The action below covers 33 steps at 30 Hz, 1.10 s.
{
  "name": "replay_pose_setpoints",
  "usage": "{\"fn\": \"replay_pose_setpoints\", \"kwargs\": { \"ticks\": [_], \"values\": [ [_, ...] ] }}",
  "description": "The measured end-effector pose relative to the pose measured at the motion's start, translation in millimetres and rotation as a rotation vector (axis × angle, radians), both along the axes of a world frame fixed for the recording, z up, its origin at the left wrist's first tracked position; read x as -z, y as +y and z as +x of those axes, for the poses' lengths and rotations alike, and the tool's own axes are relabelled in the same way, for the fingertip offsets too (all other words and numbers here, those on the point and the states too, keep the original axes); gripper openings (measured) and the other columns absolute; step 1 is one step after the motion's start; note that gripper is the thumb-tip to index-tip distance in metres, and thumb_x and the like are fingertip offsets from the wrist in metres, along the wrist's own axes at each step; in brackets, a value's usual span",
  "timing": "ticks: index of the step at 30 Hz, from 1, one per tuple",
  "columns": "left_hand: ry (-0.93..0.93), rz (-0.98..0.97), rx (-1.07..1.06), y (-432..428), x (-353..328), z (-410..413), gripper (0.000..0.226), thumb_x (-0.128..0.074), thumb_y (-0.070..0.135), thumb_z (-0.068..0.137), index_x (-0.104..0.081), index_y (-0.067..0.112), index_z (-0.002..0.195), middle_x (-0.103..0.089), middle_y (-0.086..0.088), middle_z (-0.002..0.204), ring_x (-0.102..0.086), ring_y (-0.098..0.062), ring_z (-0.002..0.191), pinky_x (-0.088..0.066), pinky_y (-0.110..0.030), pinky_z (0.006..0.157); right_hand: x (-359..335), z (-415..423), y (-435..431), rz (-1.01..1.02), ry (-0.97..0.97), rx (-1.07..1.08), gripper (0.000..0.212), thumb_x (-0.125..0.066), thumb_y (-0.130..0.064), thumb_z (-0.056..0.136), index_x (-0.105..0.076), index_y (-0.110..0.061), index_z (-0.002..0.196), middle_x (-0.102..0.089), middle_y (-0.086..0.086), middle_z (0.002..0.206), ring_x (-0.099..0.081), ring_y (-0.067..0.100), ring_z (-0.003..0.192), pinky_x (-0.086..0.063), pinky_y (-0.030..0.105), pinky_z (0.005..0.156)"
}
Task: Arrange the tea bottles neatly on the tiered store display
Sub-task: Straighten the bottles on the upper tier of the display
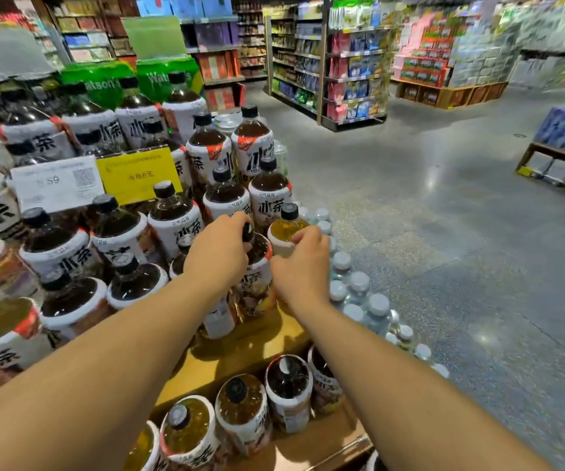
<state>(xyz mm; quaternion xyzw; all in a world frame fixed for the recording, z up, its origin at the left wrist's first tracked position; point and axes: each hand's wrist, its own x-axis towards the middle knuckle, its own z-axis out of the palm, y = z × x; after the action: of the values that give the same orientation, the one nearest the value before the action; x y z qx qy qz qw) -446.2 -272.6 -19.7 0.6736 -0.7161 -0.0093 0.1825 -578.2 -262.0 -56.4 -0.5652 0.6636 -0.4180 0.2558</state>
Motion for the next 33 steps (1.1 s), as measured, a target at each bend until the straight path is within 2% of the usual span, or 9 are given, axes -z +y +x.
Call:
{"fn": "replay_pose_setpoints", "kwargs": {
  "ticks": [2,5,8,14,18,22,26,29,33],
  "values": [
    [-0.033,0.034,-0.016,-3,-1,0,0.036,-0.058,0.02,0.096,-0.049,0.018,0.13,-0.056,-0.011,0.112,-0.058,-0.033,0.097,-0.048,-0.043,0.072,-3,-14,-11,0.02,-0.038,0.072,0.053,-0.076,-0.031,0.083,-0.038,-0.022,0.119,-0.039,0.003,0.126,-0.051,0.011,0.085,-0.039,0.021,0.061],
    [-0.095,0.113,-0.06,-8,-4,-2,0.051,-0.064,0.044,0.09,-0.044,0.02,0.131,-0.056,-0.009,0.115,-0.058,-0.033,0.103,-0.048,-0.041,0.074,-4,-25,-34,0.169,0.059,0.023,0.098,-0.082,-0.051,0.072,-0.024,-0.026,0.147,-0.032,0.007,0.149,-0.053,0.033,0.122,-0.047,0.04,0.082],
    [-0.156,0.105,-0.101,-13,-2,-5,0.049,-0.068,0.048,0.085,-0.045,0.021,0.119,-0.057,-0.008,0.113,-0.057,-0.032,0.1,-0.044,-0.039,0.065,-2,-23,-51,0.23,0.105,-0.056,0.116,-0.088,-0.051,0.066,-0.017,-0.03,0.155,-0.038,0.009,0.154,-0.047,0.035,0.134,-0.049,0.051,0.098],
    [-0.148,0.13,-0.14,-12,6,-11,0.074,-0.061,0.041,0.093,-0.019,0.021,0.152,-0.045,-0.012,0.139,-0.046,-0.036,0.123,-0.05,-0.046,0.08,5,-15,-57,0.181,0.248,-0.085,0.088,-0.088,-0.046,0.069,-0.038,-0.029,0.139,-0.058,0.003,0.135,-0.06,0.03,0.118,-0.054,0.043,0.084],
    [-0.122,0.204,-0.148,-12,6,-11,0.087,-0.061,0.033,0.095,0.0,0.025,0.157,-0.036,-0.016,0.147,-0.041,-0.04,0.129,-0.049,-0.049,0.088,4,-22,-43,0.102,0.323,-0.052,0.078,-0.087,-0.052,0.067,-0.046,-0.03,0.129,-0.064,-0.002,0.124,-0.063,0.026,0.111,-0.051,0.039,0.08],
    [-0.079,0.075,-0.106,2,-2,-13,0.079,-0.061,0.033,0.092,-0.014,0.026,0.155,-0.037,-0.012,0.141,-0.034,-0.033,0.131,-0.047,-0.043,0.093,0,-30,-16,0.049,0.365,-0.045,0.081,-0.084,-0.06,0.064,-0.048,-0.031,0.13,-0.062,-0.005,0.124,-0.061,0.022,0.112,-0.051,0.038,0.083],
    [0.107,-0.039,0.066,23,-9,-19,0.059,-0.062,0.024,0.087,-0.044,0.028,0.143,-0.049,-0.004,0.132,-0.041,-0.025,0.126,-0.045,-0.04,0.1,-30,-41,15,0.051,0.431,-0.08,0.076,-0.082,-0.062,0.065,-0.05,-0.031,0.128,-0.059,-0.005,0.116,-0.061,0.023,0.107,-0.051,0.037,0.079],
    [0.41,0.06,0.129,46,-13,-23,0.062,-0.068,0.018,0.08,-0.049,0.032,0.137,-0.061,0.004,0.124,-0.058,-0.018,0.111,-0.052,-0.038,0.092,-55,-38,41,-0.005,0.416,-0.122,0.075,-0.083,-0.064,0.061,-0.053,-0.033,0.123,-0.058,-0.011,0.104,-0.06,0.017,0.095,-0.053,0.034,0.076],
    [0.759,0.13,0.119,82,-19,1,0.069,-0.067,0.004,0.078,-0.049,0.04,0.134,-0.066,0.006,0.12,-0.066,-0.011,0.098,-0.057,-0.035,0.084,-80,-14,76,-0.033,0.361,-0.17,0.085,-0.085,-0.065,0.056,-0.056,-0.03,0.129,-0.068,-0.007,0.114,-0.063,0.016,0.101,-0.055,0.033,0.082]
  ]
}}
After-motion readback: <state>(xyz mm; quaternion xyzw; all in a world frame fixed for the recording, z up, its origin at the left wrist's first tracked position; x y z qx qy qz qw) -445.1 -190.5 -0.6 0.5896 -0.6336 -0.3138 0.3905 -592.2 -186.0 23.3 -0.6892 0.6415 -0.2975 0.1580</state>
